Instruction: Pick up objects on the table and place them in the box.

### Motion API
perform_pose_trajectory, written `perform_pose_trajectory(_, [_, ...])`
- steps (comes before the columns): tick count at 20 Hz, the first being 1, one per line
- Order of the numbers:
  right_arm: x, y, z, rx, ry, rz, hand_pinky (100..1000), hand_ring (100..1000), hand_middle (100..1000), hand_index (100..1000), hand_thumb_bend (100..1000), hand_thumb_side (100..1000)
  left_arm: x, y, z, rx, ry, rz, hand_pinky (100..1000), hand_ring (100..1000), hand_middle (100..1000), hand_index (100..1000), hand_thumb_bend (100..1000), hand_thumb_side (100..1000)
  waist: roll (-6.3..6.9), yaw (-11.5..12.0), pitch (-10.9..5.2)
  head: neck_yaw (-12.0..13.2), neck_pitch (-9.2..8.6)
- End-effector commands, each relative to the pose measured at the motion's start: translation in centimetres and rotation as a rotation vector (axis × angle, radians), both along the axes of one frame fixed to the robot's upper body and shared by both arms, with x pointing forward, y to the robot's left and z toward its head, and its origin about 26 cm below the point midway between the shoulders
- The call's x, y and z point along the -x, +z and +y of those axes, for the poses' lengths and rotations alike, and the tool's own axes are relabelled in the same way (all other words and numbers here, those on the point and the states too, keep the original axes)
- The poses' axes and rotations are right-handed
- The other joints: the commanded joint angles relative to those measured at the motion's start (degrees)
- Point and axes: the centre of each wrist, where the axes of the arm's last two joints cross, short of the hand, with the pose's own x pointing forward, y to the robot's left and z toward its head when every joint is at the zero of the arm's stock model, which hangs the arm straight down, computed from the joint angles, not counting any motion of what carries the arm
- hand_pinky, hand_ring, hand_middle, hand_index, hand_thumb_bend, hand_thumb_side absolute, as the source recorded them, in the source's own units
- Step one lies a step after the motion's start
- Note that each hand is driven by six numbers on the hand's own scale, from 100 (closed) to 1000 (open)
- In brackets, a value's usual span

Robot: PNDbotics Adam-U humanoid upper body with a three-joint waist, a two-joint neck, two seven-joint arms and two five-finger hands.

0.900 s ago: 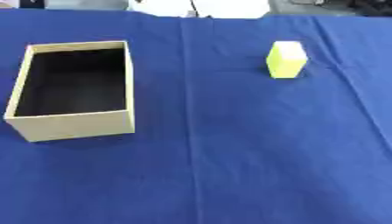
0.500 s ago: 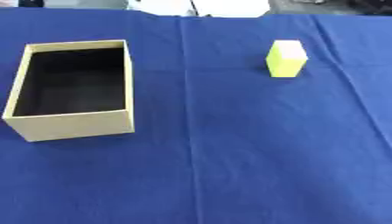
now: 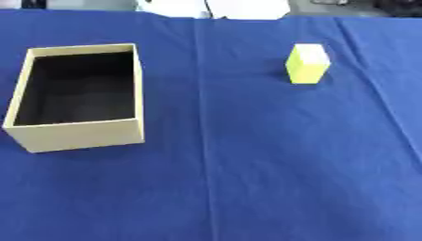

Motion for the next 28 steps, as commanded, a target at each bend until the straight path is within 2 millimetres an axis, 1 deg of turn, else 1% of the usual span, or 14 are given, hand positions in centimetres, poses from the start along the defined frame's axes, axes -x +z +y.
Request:
perform_pose_trajectory(1, [-0.5,2.5,-1.2,0.193,-0.081,0.089,809,876,834,885,100,510,0.3,0.7,0.1,-0.02,-0.006,-0.017,913,680,633,728,383,817,0.16,0.2,-1.52,-0.3,0.28])
perform_pose_trajectory(2, [-0.7,3.1,-1.5,0.239,-0.091,0.121,817,883,843,886,100,525,0.3,0.7,0.1,-0.022,-0.006,-0.015,913,680,633,728,383,817,0.16,0.2,-1.66,-0.4,0.42])
perform_pose_trajectory(3, [-1.0,3.7,-1.7,0.298,-0.099,0.154,828,895,856,896,100,571,0.3,0.6,0.1,-0.023,-0.007,-0.013,914,680,633,728,382,818,0.12,0.3,-1.82,-0.4,0.59])
perform_pose_trajectory(4, [-1.2,4.2,-1.9,0.349,-0.107,0.189,829,896,858,897,100,580,0.3,0.6,0.1,-0.023,-0.008,-0.01,913,680,633,728,382,818,0.1,0.3,-1.95,-0.5,0.72])
perform_pose_trajectory(6, [-1.7,5.0,-2.3,0.446,-0.112,0.266,846,912,865,903,100,672,0.3,0.5,0.1,-0.025,-0.01,-0.006,913,680,633,728,381,818,0.02,0.3,-2.19,-0.6,0.93])
perform_pose_trajectory(10, [-2.5,6.3,-2.7,0.627,-0.123,0.412,869,930,853,910,100,751,0.3,0.5,0.1,-0.029,-0.014,0.001,913,680,633,727,380,818,-0.06,0.3,-2.5,-0.9,1.12])
perform_pose_trajectory(12, [-2.9,6.6,-2.8,0.692,-0.118,0.476,876,935,860,913,100,759,0.3,0.4,0.1,-0.031,-0.015,0.002,913,680,633,727,380,818,-0.09,0.4,-2.61,-1.1,1.18])
perform_pose_trajectory(14, [-3.4,6.9,-2.8,0.744,-0.112,0.539,890,945,873,921,100,744,0.3,0.4,0.1,-0.033,-0.017,0.004,913,680,633,727,379,818,-0.11,0.4,-2.72,-1.2,1.16])
perform_pose_trajectory(16, [-3.8,7.2,-2.7,0.784,-0.111,0.588,901,953,874,926,130,713,0.4,0.4,0.1,-0.033,-0.018,0.006,913,680,633,726,378,818,-0.11,0.4,-2.79,-1.3,1.1])
perform_pose_trajectory(17, [-4.0,7.3,-2.7,0.804,-0.113,0.61,910,961,873,930,215,689,0.4,0.4,0.1,-0.034,-0.018,0.007,913,680,632,726,378,818,-0.12,0.4,-2.82,-1.3,1.08])
perform_pose_trajectory(22, [-4.6,7.7,-2.2,0.886,-0.121,0.67,929,982,903,943,333,732,0.4,0.3,0.1,-0.034,-0.019,0.01,913,679,631,724,374,820,-0.25,0.4,-2.85,-1.5,0.95])
perform_pose_trajectory(23, [-4.7,7.7,-2.0,0.904,-0.123,0.677,939,994,914,950,391,719,0.4,0.3,0.1,-0.034,-0.019,0.011,913,678,630,724,374,820,-0.29,0.4,-2.85,-1.6,0.93])
perform_pose_trajectory(25, [-4.9,7.7,-1.5,0.946,-0.129,0.693,950,1000,929,957,454,690,0.4,0.3,0.0,-0.034,-0.02,0.012,912,678,630,723,374,820,-0.37,0.5,-2.87,-1.6,0.91])
perform_pose_trajectory(28, [-5.5,7.5,-0.9,0.996,-0.125,0.729,981,1000,962,981,505,632,0.4,0.3,0.0,-0.034,-0.02,0.013,912,677,629,722,373,820,-0.46,0.6,-2.89,-1.8,0.86])
